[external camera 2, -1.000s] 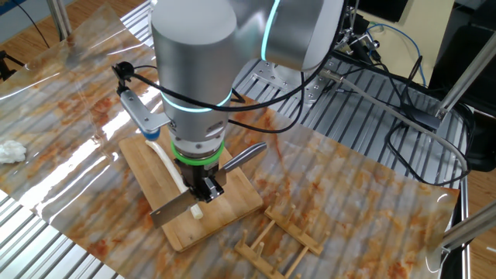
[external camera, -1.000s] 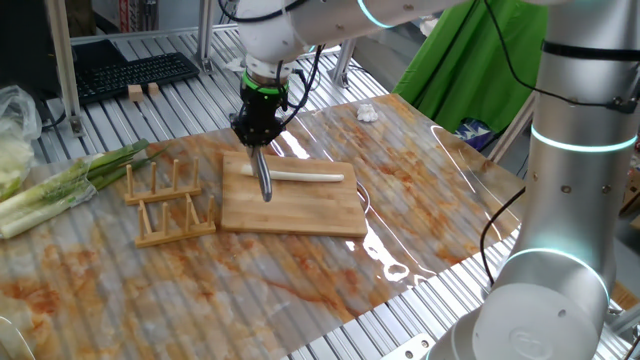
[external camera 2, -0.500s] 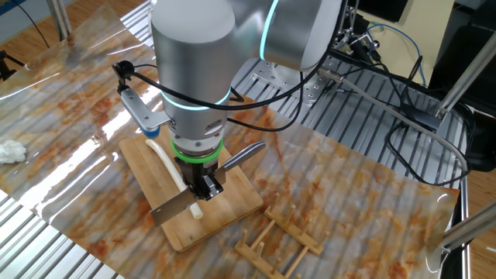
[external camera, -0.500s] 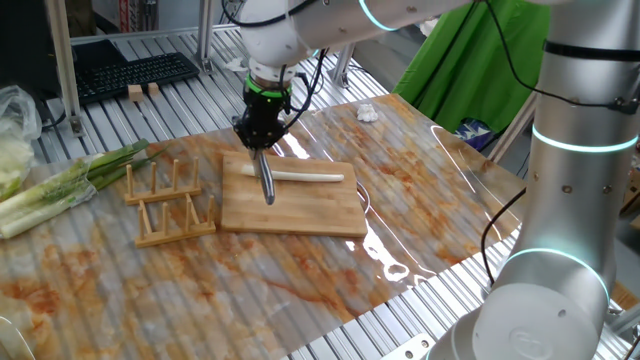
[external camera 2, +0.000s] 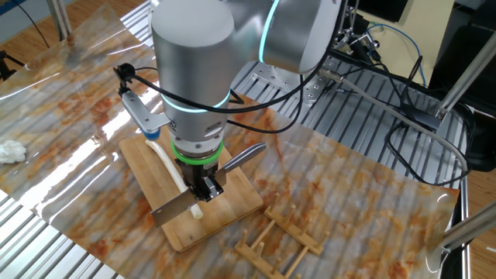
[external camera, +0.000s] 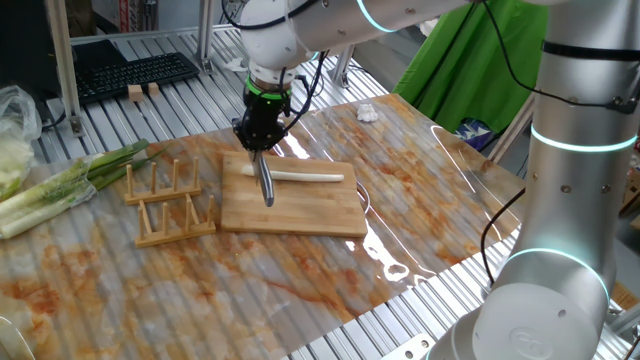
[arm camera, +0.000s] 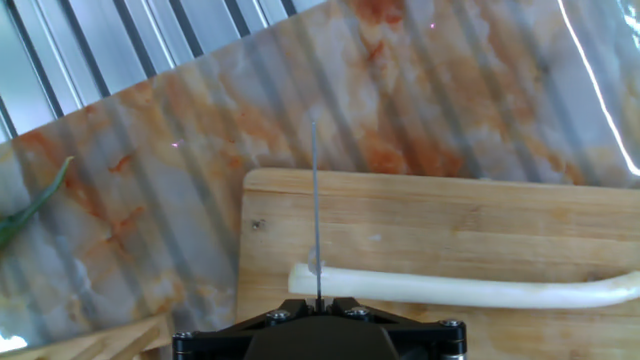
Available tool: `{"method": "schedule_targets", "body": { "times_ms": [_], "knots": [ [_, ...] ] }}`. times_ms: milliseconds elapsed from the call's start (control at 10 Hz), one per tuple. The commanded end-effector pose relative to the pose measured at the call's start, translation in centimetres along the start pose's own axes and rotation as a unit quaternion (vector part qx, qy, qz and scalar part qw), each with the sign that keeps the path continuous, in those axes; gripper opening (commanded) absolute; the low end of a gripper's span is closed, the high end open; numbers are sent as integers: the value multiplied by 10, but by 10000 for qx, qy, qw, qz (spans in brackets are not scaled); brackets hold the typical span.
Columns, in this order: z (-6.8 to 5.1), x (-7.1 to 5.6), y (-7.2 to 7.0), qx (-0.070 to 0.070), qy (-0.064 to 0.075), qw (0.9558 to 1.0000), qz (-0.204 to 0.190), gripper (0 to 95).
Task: Chop the scallions
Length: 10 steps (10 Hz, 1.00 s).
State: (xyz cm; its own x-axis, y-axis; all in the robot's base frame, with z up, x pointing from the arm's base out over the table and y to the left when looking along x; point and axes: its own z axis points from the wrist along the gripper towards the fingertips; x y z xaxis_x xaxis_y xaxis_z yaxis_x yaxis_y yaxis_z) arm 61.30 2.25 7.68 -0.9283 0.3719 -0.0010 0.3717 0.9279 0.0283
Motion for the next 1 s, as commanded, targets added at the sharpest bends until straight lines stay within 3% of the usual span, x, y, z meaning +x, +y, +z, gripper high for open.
{"method": "schedule_targets", "body": {
  "times_ms": [100, 300, 400, 600, 800, 1000],
  "knots": [
    [4, 1, 0, -5, 1, 10000, -10, 0],
    [29, 2, 1, -72, -85, 9999, -9, 0],
    [42, 3, 1, -127, -197, 9997, -16, 0],
    [46, 5, 0, -125, -192, 9997, -12, 0],
    [55, 5, 0, -239, -183, 9995, -18, 0],
    [61, 6, 0, -220, -226, 9995, -30, 0]
  ]
}}
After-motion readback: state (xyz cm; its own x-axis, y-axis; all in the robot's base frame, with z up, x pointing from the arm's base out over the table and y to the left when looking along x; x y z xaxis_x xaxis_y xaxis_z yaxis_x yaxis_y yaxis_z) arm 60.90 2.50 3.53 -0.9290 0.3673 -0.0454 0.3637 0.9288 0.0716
